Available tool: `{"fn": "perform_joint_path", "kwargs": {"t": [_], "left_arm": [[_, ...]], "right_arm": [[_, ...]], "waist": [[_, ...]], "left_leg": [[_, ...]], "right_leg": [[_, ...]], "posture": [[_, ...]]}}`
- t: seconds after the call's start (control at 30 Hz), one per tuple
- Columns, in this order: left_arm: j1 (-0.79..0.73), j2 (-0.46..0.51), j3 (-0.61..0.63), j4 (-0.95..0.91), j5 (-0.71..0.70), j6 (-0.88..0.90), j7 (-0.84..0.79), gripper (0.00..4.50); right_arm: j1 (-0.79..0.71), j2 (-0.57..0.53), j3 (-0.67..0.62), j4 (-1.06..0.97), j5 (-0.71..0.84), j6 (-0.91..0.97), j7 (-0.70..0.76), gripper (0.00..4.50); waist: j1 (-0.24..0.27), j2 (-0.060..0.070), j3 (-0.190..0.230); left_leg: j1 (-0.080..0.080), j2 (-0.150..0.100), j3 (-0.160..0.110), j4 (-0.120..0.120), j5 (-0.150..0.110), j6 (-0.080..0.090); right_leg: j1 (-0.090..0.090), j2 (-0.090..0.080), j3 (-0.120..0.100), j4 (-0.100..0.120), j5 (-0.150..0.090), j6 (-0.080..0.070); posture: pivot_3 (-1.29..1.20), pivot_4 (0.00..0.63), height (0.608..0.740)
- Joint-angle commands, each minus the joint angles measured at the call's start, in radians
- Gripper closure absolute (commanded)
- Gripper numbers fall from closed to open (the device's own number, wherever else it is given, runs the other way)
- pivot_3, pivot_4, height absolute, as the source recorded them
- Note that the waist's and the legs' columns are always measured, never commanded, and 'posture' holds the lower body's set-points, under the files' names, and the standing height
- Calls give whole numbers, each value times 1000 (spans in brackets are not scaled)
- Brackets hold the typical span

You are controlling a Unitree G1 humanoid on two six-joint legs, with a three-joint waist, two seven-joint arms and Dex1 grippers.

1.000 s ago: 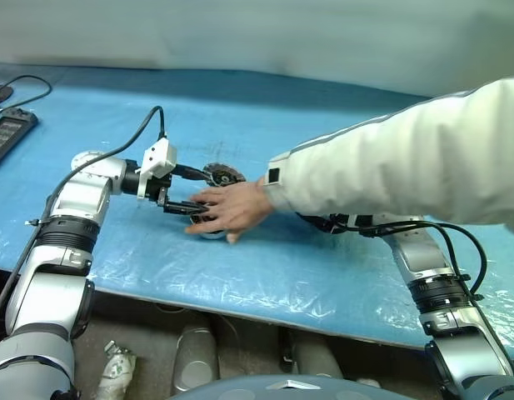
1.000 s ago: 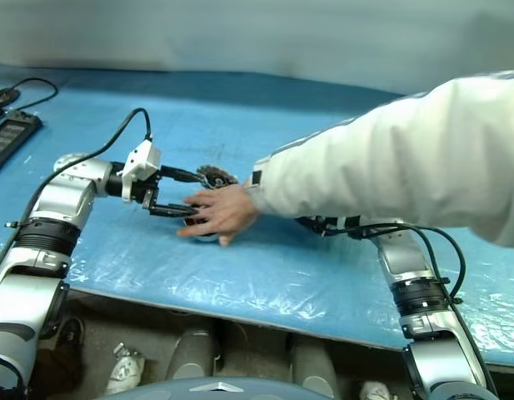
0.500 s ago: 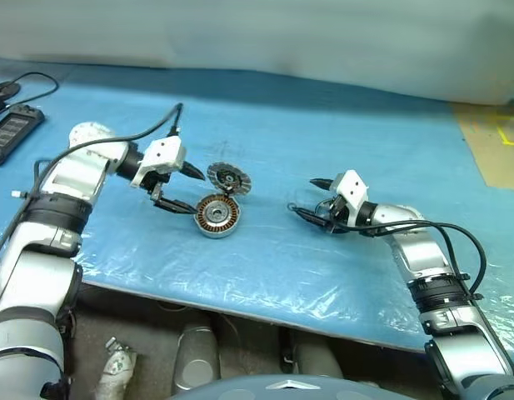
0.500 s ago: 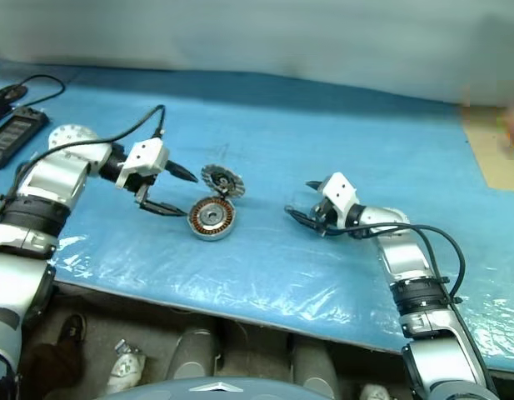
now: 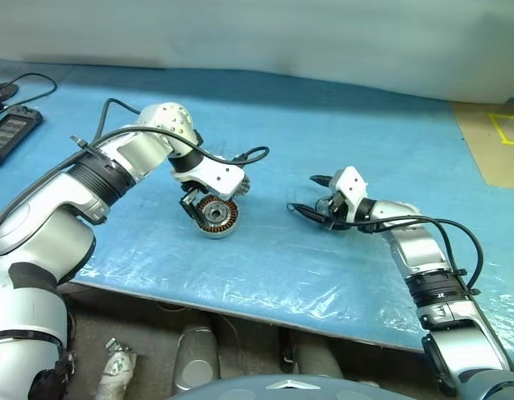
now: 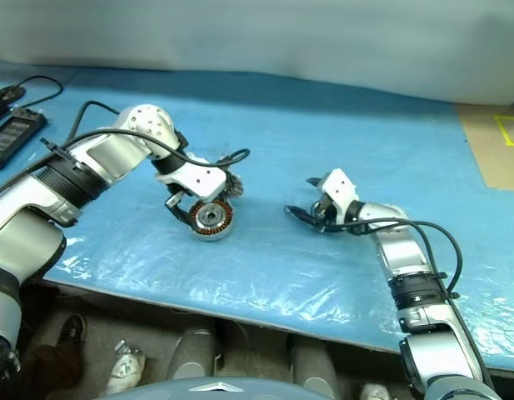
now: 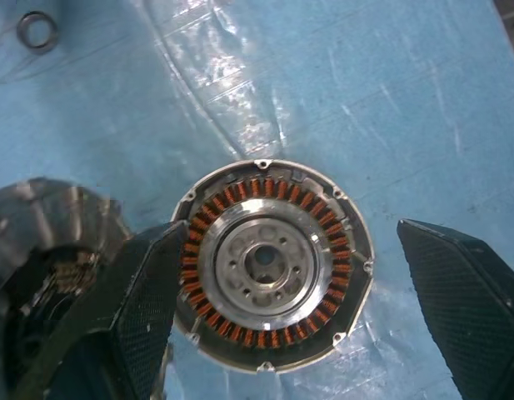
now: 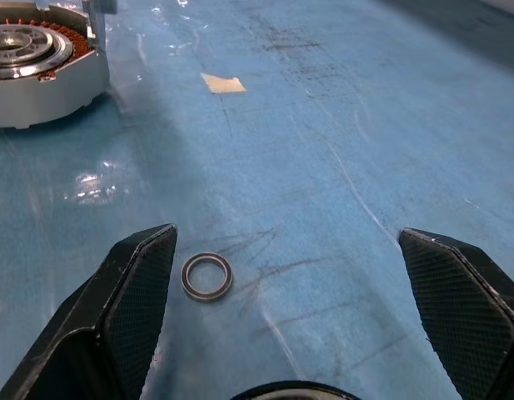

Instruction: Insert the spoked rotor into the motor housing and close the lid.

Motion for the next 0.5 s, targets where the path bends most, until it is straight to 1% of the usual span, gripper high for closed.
{"fn": "perform_joint_path", "kwargs": {"t": [0.03,0.17,0.3,0.4,0.5], "left_arm": [[-11,-6,5,-32,36,-3,-4,241],[-2,37,1,-139,-33,73,-4,241],[1,85,-8,-211,-55,96,-4,241],[32,140,-43,-295,-72,108,-4,241],[69,162,-52,-348,-63,123,-4,241]], "right_arm": [[-9,-33,-29,-39,15,8,21,0],[-10,-47,-25,-43,15,14,33,0],[-18,-51,-24,-45,12,19,39,0],[-22,-60,-23,-44,11,23,50,0],[-30,-74,-28,-39,12,28,64,0]], "waist": [[0,0,0],[-2,0,0],[-1,0,0],[-2,0,0],[-1,0,0]], "left_leg": [[0,0,0,0,0,0],[0,0,0,0,0,0],[0,1,0,0,0,0],[0,0,0,0,0,0],[1,1,0,0,0,0]], "right_leg": [[0,0,0,0,0,0],[0,0,0,0,0,0],[0,0,0,0,0,0],[0,0,0,0,0,0],[0,0,0,1,0,0]], "posture": [[0,150,740],[0,150,740],[0,150,740],[0,150,740],[0,150,740]]}}
